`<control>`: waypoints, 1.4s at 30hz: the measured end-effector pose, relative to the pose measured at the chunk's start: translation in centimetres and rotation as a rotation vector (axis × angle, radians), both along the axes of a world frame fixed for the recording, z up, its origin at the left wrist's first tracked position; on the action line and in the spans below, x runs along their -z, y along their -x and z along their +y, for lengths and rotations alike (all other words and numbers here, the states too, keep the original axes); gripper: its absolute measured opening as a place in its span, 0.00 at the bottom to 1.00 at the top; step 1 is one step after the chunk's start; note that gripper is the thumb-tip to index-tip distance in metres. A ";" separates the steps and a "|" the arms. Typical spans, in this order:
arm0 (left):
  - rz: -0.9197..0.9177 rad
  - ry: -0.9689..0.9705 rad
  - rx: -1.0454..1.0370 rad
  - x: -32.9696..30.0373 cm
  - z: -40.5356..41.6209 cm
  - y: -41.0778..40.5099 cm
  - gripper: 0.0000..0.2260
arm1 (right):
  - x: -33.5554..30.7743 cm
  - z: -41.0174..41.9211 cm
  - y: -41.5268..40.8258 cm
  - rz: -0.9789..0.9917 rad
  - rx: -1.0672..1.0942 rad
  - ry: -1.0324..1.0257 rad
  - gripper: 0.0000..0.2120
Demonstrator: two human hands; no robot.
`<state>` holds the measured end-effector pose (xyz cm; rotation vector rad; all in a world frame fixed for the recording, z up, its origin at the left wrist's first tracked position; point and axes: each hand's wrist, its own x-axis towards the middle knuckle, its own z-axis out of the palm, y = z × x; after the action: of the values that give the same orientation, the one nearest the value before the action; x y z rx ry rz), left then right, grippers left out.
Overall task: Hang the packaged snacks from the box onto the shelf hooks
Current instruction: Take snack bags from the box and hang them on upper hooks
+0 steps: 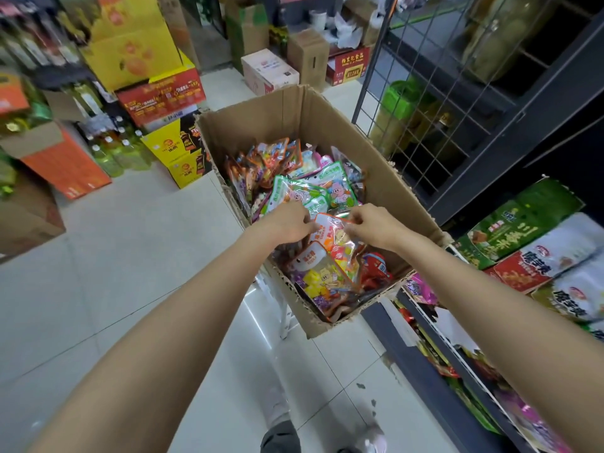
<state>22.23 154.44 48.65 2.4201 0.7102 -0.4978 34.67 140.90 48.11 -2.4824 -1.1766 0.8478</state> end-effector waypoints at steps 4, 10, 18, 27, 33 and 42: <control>0.049 -0.060 0.088 0.4 -0.2 0.1 0.16 | -0.3 -0.2 0.9 0.150 0.011 0.067 0.27; 0.045 -0.077 0.079 0.1 -0.3 0.1 0.15 | -0.7 0.6 2.6 -0.072 -0.109 0.223 0.38; -0.185 0.072 -0.164 -0.3 -0.1 0.4 0.14 | -1.3 -0.3 1.3 0.010 -0.020 0.059 0.18; -0.506 0.320 -0.354 -5.1 -1.0 -1.4 0.25 | -9.6 -2.2 -1.8 0.176 0.308 -0.427 0.04; -0.819 0.441 -0.379 -14.4 -2.7 -4.5 0.22 | -17.5 -5.0 -2.3 0.268 0.470 -0.801 0.04; -1.212 0.431 -0.092 -30.0 -14.6 -11.0 0.04 | -31.2 -17.9 -3.4 -0.070 0.588 -1.249 0.11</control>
<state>33.24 139.89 78.65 1.7861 0.1273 0.7549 38.08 123.00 79.28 -1.5879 -0.5727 -0.1625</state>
